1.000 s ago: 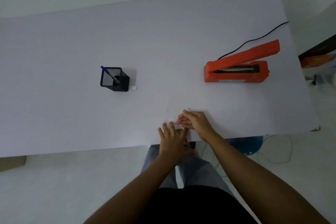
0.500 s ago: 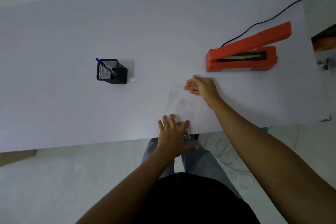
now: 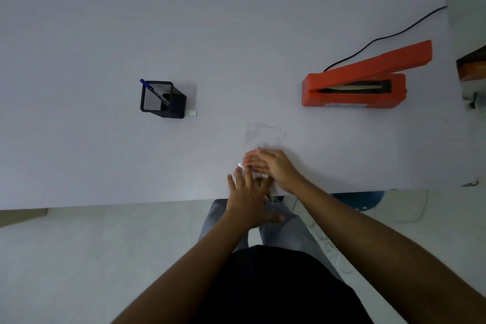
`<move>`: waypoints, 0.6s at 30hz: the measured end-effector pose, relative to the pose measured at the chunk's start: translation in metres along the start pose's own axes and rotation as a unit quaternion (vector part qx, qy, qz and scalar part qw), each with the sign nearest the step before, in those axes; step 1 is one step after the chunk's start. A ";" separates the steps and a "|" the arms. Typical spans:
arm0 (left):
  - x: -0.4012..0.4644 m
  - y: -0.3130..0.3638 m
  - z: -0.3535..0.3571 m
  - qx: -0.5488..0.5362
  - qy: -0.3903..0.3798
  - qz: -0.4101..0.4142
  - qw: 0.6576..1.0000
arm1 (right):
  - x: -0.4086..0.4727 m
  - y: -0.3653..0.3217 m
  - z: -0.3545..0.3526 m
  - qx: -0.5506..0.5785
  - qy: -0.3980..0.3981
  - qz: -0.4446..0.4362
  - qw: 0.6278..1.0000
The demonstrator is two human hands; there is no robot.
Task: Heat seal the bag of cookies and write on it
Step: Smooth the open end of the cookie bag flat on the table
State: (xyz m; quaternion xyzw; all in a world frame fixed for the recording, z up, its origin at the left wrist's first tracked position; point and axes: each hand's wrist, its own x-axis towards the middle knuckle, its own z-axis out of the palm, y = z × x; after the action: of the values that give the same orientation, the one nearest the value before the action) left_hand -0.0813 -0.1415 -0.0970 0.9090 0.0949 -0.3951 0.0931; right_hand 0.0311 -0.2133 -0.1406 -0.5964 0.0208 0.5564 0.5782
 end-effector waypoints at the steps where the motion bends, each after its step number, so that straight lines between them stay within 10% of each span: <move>1: 0.000 0.000 -0.002 -0.001 -0.005 0.001 1.000 | 0.005 -0.003 -0.001 -0.006 0.001 0.009 1.000; 18: -0.001 0.001 -0.012 -0.014 -0.020 -0.002 1.000 | 0.062 -0.077 -0.024 0.027 0.083 -0.069 0.994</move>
State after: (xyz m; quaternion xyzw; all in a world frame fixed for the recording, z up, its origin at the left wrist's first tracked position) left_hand -0.0733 -0.1400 -0.0876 0.8995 0.1002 -0.4118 0.1065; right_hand 0.1219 -0.1664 -0.1385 -0.6246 0.0422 0.4631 0.6274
